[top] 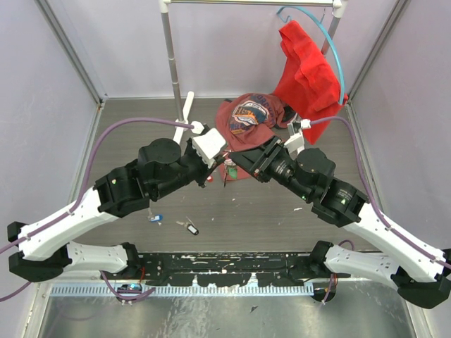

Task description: Put the keys on the keyring

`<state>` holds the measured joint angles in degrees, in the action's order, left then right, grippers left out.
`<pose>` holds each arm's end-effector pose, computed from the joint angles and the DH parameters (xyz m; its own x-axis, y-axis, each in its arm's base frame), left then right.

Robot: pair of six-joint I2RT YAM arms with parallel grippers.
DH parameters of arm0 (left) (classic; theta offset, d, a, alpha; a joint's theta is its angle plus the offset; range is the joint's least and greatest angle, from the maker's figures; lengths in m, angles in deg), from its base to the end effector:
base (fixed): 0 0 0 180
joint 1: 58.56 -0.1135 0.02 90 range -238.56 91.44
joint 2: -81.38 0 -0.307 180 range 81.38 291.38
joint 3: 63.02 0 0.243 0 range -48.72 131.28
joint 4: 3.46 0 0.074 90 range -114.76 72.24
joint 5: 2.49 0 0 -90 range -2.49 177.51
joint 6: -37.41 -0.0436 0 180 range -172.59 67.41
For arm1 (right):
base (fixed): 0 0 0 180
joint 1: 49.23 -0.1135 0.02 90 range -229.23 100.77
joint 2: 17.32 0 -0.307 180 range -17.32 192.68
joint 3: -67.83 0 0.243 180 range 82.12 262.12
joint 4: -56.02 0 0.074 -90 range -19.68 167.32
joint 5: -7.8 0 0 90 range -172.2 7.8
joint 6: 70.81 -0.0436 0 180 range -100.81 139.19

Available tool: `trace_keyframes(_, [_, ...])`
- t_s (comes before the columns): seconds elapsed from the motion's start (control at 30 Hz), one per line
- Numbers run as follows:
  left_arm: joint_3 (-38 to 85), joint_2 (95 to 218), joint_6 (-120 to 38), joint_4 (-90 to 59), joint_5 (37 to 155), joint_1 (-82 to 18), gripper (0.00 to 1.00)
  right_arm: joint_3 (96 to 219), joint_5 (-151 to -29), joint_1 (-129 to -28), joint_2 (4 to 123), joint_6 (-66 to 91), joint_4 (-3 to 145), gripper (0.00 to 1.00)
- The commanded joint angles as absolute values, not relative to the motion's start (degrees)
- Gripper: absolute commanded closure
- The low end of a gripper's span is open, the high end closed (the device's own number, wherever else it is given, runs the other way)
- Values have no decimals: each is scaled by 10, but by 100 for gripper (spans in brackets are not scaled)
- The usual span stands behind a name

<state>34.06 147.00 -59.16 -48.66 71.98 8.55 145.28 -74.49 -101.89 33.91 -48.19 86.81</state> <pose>0.0937 -0.1919 0.4924 -0.0018 0.2877 -0.9577 0.7919 0.5853 0.1743 0.1033 0.1257 0.4509 -0.6710 0.6286 -0.3933 -0.2272 0.3305 0.9160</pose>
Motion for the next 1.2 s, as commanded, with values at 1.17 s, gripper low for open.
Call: trace_keyframes(1.17, [324, 1462, -580, -441, 756, 85, 100, 1455, -713, -1023, 353, -488, 808, 71])
